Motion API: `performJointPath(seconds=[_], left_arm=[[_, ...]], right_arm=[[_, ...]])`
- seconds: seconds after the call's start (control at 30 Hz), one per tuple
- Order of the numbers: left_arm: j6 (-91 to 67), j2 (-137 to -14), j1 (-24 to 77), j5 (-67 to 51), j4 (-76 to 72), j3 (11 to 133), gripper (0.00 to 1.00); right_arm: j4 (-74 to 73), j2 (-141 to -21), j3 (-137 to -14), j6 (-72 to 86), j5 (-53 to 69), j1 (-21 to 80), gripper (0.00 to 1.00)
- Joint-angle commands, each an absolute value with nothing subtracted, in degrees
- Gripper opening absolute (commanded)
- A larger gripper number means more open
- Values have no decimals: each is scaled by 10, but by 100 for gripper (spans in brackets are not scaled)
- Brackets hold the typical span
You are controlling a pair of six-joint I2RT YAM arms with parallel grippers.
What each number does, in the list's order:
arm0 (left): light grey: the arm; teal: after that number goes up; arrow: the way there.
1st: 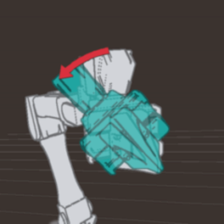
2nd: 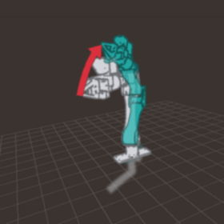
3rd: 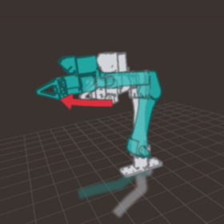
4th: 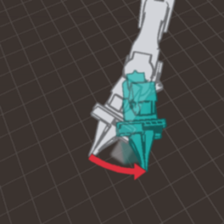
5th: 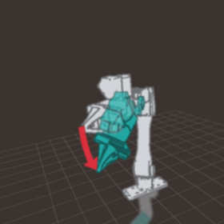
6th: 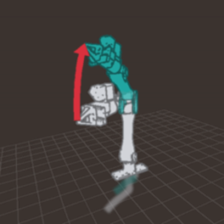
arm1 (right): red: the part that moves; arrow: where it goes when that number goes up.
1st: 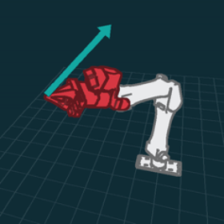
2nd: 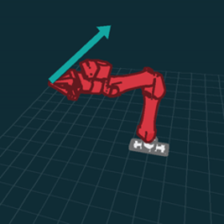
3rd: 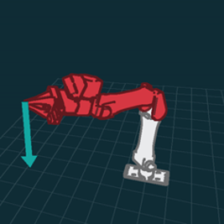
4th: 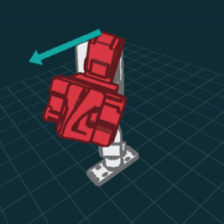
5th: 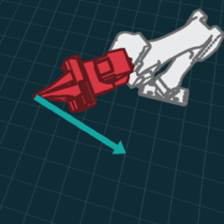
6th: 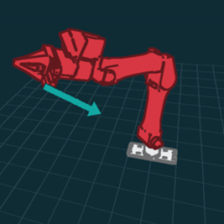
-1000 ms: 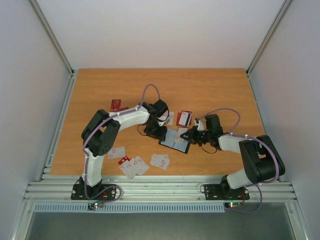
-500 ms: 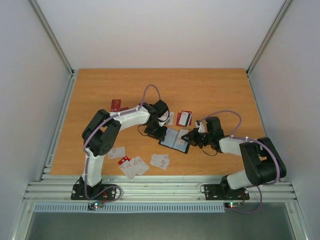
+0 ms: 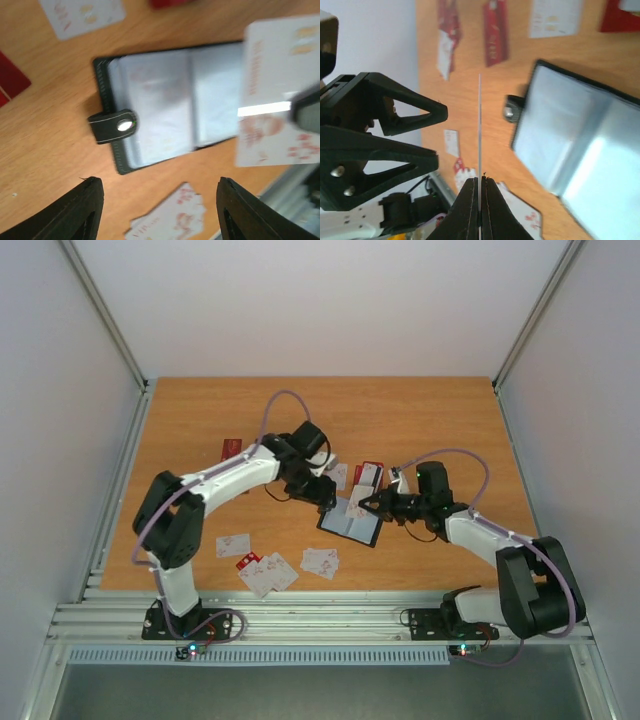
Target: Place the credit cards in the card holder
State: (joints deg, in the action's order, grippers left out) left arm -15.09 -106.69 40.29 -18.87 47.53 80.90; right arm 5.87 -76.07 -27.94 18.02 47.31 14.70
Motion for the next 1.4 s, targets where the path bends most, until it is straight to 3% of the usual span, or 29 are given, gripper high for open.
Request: performJointPath(seconds=[0.0, 0.17, 0.3, 0.53, 0.7, 0.8, 1.17, 1.37], left_arm=[[-180, -1002, 371, -338, 407, 789, 64], [-290, -942, 327, -481, 251, 735, 64], [-384, -921, 309, -560, 135, 707, 57], [-560, -915, 301, -628, -117, 658, 49], [-663, -927, 301, -633, -251, 643, 35], [-682, -929, 300, -629, -264, 647, 28], [-612, -901, 298, -632, -122, 675, 23], [-581, -894, 298, -635, -95, 679, 12]], right_arm=[[35, -722, -320, 186, 545, 148, 1], [51, -690, -364, 231, 584, 149, 1], [105, -686, -394, 285, 606, 149, 1], [152, -690, -441, 342, 626, 149, 1], [137, -684, -460, 339, 633, 149, 1], [131, -678, -462, 337, 635, 149, 1], [100, -671, -482, 317, 640, 149, 1], [102, -672, -483, 318, 648, 149, 1]])
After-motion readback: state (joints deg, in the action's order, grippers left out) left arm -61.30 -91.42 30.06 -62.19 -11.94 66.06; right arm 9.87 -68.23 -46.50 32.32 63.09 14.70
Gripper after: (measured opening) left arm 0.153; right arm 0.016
